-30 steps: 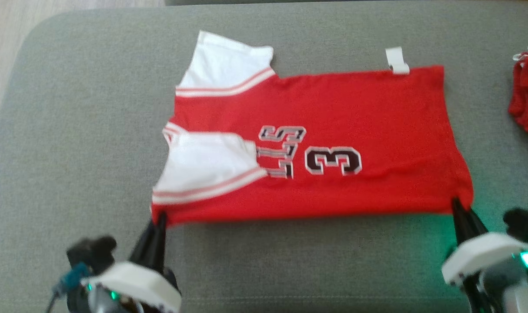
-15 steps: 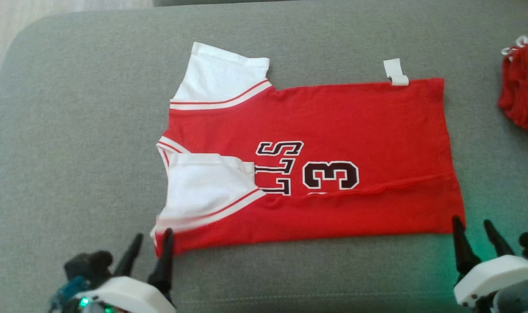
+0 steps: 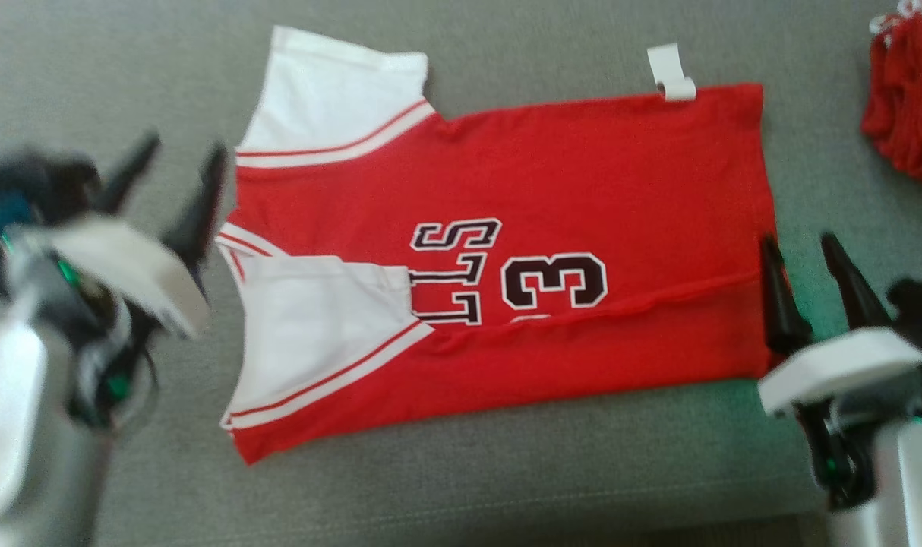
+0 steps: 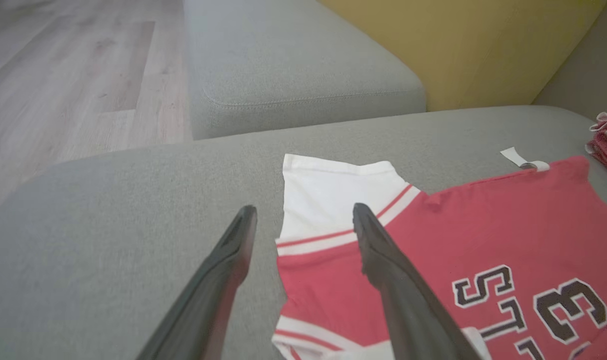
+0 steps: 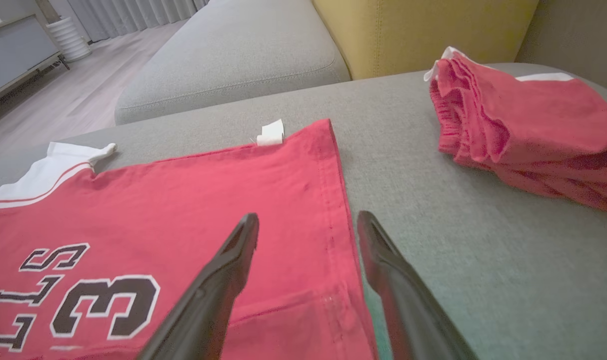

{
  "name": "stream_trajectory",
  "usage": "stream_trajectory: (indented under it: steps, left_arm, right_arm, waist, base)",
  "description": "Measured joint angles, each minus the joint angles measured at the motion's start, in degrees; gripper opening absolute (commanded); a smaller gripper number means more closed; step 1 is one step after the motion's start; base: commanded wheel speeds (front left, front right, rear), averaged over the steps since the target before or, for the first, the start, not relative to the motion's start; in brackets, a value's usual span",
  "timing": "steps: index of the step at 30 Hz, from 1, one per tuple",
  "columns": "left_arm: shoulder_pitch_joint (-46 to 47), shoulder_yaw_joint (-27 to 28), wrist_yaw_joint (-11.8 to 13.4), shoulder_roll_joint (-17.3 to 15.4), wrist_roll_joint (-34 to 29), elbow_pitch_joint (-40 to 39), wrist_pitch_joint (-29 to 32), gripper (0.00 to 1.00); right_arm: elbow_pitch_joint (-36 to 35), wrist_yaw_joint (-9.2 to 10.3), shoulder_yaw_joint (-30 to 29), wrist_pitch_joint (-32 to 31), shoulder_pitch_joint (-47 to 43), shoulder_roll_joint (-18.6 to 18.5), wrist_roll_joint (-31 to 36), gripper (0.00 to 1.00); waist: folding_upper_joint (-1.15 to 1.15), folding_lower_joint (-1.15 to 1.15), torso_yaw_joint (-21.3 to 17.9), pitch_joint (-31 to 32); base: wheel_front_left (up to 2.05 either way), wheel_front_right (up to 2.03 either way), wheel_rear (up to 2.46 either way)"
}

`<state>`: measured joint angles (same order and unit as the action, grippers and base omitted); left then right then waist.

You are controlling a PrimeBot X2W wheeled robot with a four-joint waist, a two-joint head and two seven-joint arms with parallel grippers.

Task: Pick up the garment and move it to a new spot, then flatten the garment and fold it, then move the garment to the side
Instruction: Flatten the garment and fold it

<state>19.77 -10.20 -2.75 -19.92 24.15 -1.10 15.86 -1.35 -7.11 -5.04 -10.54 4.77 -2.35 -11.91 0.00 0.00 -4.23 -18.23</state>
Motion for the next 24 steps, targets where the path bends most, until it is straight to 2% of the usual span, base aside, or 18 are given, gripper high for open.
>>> stream_trajectory:
  steps: [6, 12, 17, 24]
  left_arm:
    - [14.1, -0.5, -2.6, -3.4, 1.8, 7.2, 8.6, 1.0]
    - [25.0, -2.2, -3.3, -4.5, 2.3, 13.1, 14.4, 1.0]
    - [30.2, -2.8, -3.4, -5.4, 2.3, 17.4, 19.1, 1.0]
    - [33.5, -2.7, -3.1, -7.1, 2.2, 20.4, 21.3, 1.0]
  right_arm:
    - [0.5, 0.0, 4.9, 0.8, 7.1, -0.1, 0.0, 1.0]
    - [1.4, 0.0, 8.7, 2.3, 14.2, -0.2, 0.2, 1.0]
    - [2.2, 0.0, 11.2, 3.2, 17.5, -0.3, 0.2, 1.0]
    - [3.1, 0.0, 12.5, 4.3, 20.6, -0.3, 0.3, 1.0]
  waist:
    - [0.0, 0.01, -2.1, -5.4]
    - [0.0, 0.01, -4.6, -11.0]
    - [0.0, 0.02, -6.8, -14.6]
    - [0.0, 0.01, -9.7, -17.2]
  base:
    - [0.0, 0.0, 0.0]
    - [0.0, 0.0, 0.0]
    - [0.0, 0.0, 0.0]
    - [0.0, 0.0, 0.0]
